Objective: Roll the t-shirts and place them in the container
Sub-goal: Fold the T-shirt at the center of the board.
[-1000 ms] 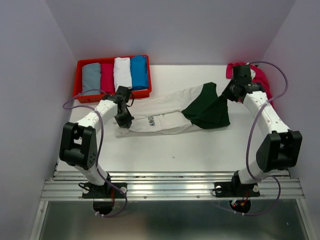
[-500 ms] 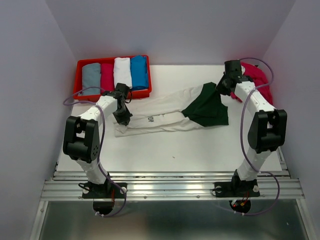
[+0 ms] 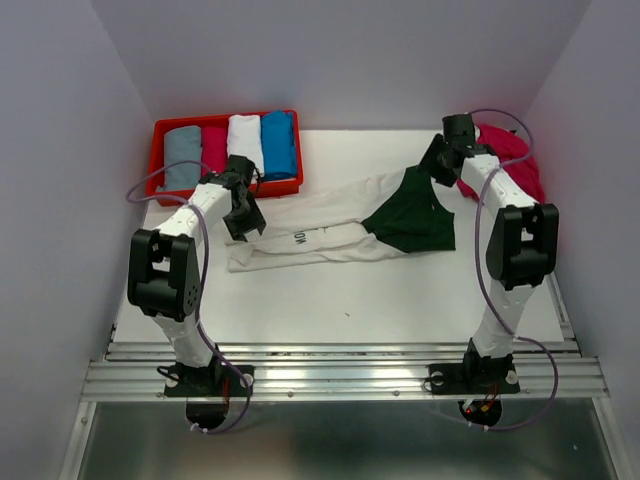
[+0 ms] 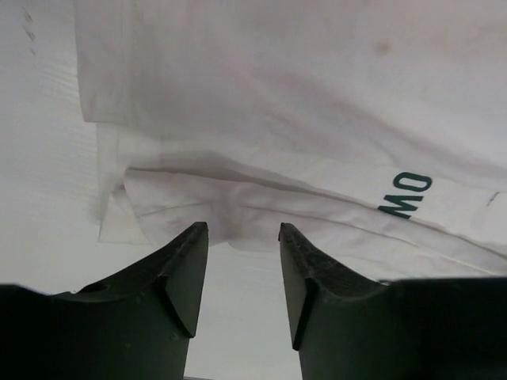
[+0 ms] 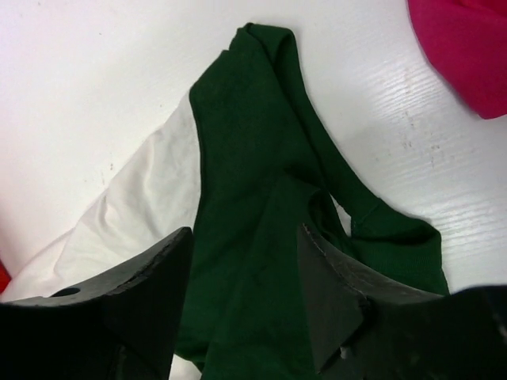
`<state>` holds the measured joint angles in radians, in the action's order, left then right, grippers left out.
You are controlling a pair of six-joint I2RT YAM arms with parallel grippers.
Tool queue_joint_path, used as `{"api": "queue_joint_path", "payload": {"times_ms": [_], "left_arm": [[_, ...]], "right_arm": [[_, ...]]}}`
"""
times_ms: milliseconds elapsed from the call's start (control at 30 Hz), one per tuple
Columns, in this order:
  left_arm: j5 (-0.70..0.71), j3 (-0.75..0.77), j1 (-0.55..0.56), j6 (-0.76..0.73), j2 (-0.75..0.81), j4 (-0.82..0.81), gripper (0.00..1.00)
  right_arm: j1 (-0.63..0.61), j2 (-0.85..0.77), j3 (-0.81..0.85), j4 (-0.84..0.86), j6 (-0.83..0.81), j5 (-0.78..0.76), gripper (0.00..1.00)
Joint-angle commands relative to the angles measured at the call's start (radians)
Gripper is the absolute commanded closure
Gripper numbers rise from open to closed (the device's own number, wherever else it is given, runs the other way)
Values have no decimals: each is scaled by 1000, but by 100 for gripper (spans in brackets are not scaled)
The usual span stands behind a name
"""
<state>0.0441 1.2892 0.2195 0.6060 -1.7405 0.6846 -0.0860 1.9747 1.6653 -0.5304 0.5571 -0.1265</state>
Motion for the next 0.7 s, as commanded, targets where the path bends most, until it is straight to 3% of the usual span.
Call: {"api": "queue_joint_path", "payload": {"times_ms": [0, 200, 333, 367, 667], "left_arm": [[78, 82, -9, -20, 105, 38, 47], [122, -17, 3, -38, 220, 32, 51], [36, -154, 64, -120, 308, -63, 69], [10, -166, 87, -132, 318, -69, 70], [20, -208, 104, -112, 204, -56, 75]], "right_arm": [[3, -75, 30, 53, -22, -5, 37], [3, -232, -171, 61, 6, 31, 36], [3, -365, -330, 86, 29, 59, 36], [3, -382, -357, 92, 30, 59, 36], [3, -462, -486, 89, 30, 77, 36]]}}
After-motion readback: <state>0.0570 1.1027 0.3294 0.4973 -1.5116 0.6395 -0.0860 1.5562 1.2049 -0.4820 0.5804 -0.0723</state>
